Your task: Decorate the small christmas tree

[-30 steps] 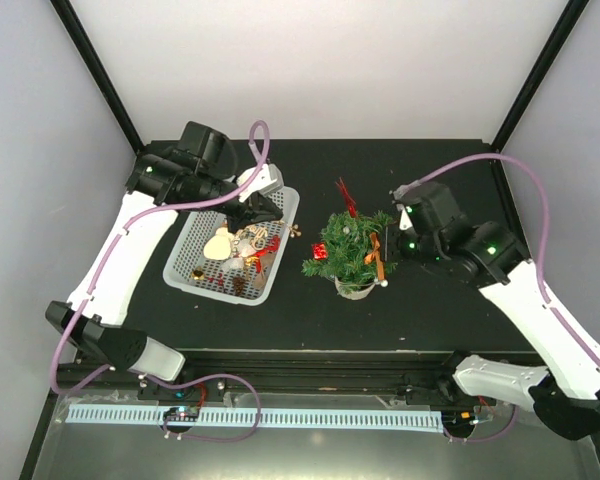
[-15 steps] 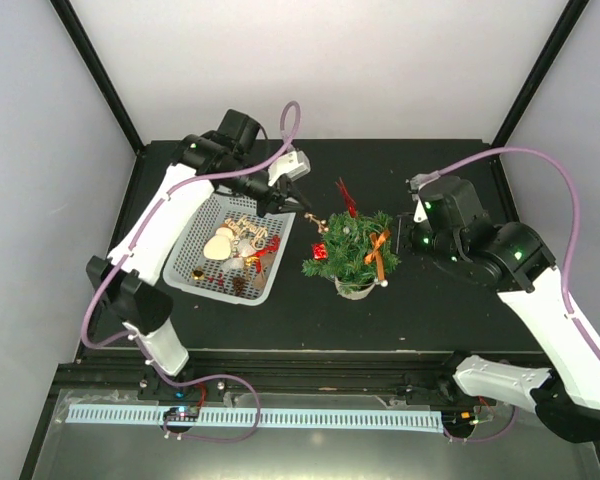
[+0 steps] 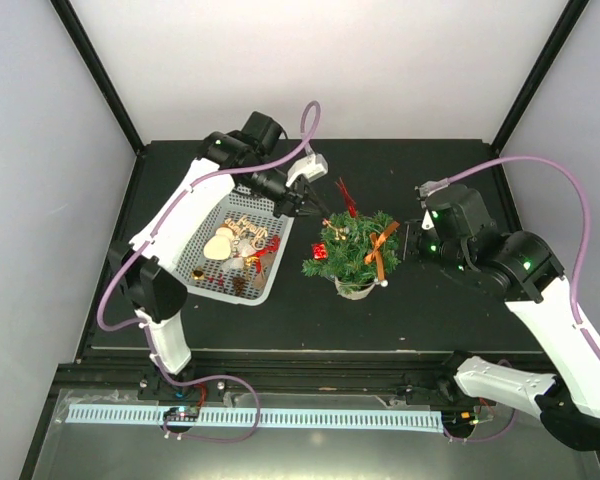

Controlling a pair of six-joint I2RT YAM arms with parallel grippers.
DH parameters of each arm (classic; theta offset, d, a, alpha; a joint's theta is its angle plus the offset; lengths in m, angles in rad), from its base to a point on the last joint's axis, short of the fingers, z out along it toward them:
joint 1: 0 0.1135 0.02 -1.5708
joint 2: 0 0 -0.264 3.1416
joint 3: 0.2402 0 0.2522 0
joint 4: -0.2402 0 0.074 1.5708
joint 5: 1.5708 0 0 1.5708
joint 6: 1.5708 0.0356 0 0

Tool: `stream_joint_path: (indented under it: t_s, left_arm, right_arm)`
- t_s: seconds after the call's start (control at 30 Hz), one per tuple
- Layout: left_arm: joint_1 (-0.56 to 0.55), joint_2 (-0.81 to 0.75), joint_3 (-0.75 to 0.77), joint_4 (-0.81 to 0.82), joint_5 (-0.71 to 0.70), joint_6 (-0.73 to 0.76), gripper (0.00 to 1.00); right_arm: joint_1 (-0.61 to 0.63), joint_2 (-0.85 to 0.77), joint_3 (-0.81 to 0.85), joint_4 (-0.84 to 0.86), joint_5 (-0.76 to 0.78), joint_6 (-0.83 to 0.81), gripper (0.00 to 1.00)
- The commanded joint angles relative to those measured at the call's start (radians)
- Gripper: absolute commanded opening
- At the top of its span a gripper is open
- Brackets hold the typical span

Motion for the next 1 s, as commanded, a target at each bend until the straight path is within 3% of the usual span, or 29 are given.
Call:
stream_joint_path:
  t_s: [0.0,0.47,0.83,0.97]
  left_arm:
    - [-0.018,0.029,0.035,0.022,0.015,-0.026,0.02]
    - [-0.054,0.099,0.068,0.086,-0.087,-0.079,0.02]
    - [-0.064,0.093,0.044,0.079,-0.12,-0.063,0.19]
    - [-0.064,0.074,0.028,0.082,-0.137,-0.063,0.33]
  right_arm:
    - [-0.006,-0.011,-0.014,-0.008,0.023,0.015,0.03]
    - [-0.006,-0.01,-0.019,-0.013,0.022,0.008,0.03]
    - [-0.006,-0.023,-0.039,-0.006,0.024,0.015,0.03]
    - [-0.005,-0.03,-0.042,-0.004,0.027,0.02,0.03]
